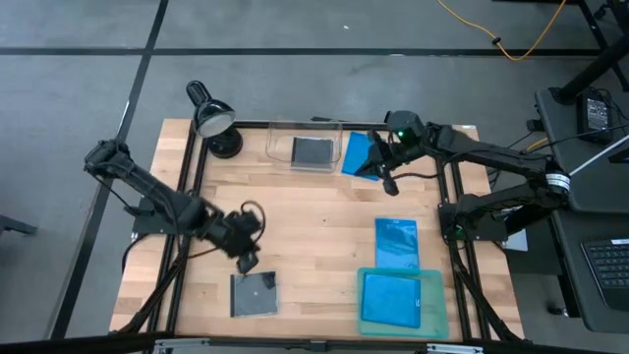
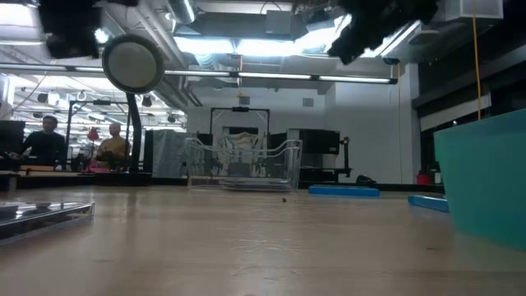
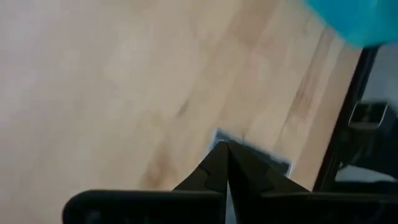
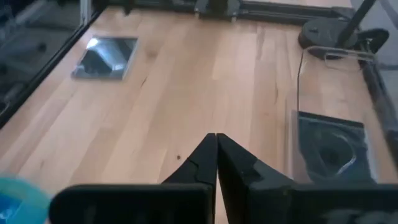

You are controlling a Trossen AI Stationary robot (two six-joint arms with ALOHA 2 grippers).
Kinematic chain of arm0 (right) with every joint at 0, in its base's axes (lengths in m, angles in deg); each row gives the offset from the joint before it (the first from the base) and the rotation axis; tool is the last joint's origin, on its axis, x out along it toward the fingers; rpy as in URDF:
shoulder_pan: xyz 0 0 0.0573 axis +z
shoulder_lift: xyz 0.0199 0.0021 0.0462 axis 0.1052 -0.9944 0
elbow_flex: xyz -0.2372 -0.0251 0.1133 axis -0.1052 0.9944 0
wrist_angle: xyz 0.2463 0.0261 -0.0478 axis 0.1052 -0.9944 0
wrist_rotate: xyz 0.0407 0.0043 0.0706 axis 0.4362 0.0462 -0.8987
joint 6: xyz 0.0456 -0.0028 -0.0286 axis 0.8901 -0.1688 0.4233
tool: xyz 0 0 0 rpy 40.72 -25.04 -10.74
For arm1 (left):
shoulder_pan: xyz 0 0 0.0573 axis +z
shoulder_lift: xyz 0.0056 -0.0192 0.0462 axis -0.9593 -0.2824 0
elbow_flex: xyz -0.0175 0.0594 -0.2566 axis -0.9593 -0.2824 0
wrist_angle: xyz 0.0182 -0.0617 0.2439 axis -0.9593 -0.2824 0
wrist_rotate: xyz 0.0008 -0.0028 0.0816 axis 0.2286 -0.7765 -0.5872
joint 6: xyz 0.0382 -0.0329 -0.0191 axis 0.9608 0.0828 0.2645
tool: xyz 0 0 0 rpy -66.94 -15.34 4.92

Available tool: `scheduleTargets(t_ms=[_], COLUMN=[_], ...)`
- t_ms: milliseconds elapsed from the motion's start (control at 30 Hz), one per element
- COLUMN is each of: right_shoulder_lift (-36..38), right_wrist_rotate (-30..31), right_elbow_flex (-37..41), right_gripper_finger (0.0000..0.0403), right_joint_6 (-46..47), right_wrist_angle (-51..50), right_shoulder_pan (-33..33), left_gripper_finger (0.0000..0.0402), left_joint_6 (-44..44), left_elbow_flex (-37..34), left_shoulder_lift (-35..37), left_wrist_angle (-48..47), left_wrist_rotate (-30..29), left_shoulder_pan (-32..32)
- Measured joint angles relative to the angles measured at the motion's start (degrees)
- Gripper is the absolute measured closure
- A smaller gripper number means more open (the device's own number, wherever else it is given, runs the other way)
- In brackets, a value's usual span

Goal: Pick & place jewel cases by type
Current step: Put the black cd case into the transparent bin

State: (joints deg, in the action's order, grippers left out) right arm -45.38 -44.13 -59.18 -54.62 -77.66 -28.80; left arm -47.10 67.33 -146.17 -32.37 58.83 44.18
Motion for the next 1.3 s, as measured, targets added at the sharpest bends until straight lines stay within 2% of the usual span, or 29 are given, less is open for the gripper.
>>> scheduleTargets(t_ms=[133,300,433,567,733,933,1100,1300], right_shoulder_lift=[0.9,1.53,1.56,1.56,1.56,1.56,1.56,1.56], right_wrist_rotate=[-0.02,0.01,-0.09,-0.07,0.61,0.49,0.36,0.34], right_elbow_flex=[8.24,16.8,21.68,24.66,25.06,25.06,25.06,25.04], right_gripper_finger=[0.0398,0.0387,0.0394,0.0396,0.0385,0.0397,0.0389,0.0381], right_joint_6=[7.48,13.31,14.85,18.84,20.35,20.71,20.95,20.94], right_wrist_angle=[11.45,26.29,38.65,46.57,46.55,46.49,46.43,46.27], right_shoulder_pan=[0.02,1.43,3.33,4.18,4.97,5.03,5.03,5.03], left_gripper_finger=[0.0401,0.0401,0.04,0.0401,0.04,0.04,0.04,0.0401], left_joint_6=[-5.35,-8.19,-8.24,-8.21,-7.43,-4.45,2.06,10.83], left_elbow_flex=[-1.94,-2.27,-2.27,-2.27,-2.27,-2.28,-2.08,-2.05], left_shoulder_lift=[-1.67,-6.46,-11.78,-17.0,-22.06,-26.21,-27.3,-27.35], left_wrist_angle=[1.2,3.11,7.39,12.2,16.82,17.47,17.91,17.05], left_wrist_rotate=[-0.32,1.54,3.65,6.67,8.15,11.09,14.0,14.07], left_shoulder_pan=[-5.48,-11.34,-14.75,-16.25,-16.21,-13.99,-9.67,-2.13])
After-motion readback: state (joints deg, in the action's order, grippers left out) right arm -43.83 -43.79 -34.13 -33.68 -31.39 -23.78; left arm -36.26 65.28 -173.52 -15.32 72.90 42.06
